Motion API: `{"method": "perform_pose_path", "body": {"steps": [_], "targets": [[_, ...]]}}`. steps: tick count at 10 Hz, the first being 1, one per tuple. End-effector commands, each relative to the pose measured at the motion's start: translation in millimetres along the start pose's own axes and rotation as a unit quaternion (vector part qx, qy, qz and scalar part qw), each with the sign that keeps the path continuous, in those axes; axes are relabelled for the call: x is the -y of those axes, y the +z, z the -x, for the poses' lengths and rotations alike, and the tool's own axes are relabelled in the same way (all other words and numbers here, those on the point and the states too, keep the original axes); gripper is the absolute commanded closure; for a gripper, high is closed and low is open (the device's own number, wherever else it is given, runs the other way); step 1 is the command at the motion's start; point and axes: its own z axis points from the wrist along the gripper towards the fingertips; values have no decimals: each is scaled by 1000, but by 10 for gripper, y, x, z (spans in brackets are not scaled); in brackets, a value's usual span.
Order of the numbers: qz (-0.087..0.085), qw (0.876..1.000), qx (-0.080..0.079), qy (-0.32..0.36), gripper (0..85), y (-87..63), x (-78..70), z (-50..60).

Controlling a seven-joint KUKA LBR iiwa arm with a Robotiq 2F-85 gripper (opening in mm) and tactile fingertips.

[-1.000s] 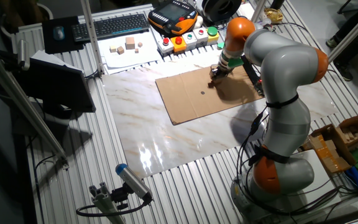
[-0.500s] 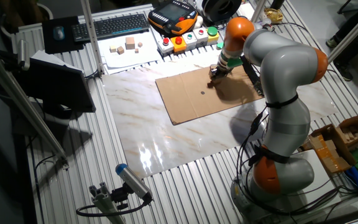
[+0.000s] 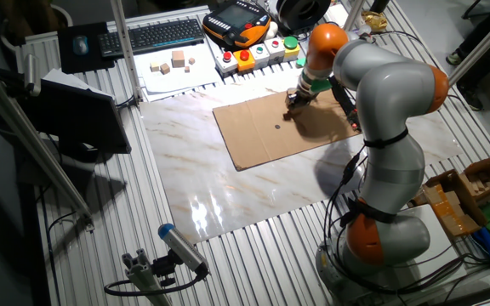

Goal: Hold a small block with the gripper and sweep it from left to right on the table

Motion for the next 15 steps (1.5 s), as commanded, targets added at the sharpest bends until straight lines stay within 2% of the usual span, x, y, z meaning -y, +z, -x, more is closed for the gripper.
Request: {"method": "perform_pose_path", "body": {"steps": [1,15], "targets": [[1,1000,0,-1,843,-3,-4,0],[-2,1000,0,4,843,-13,-208,28]]}}
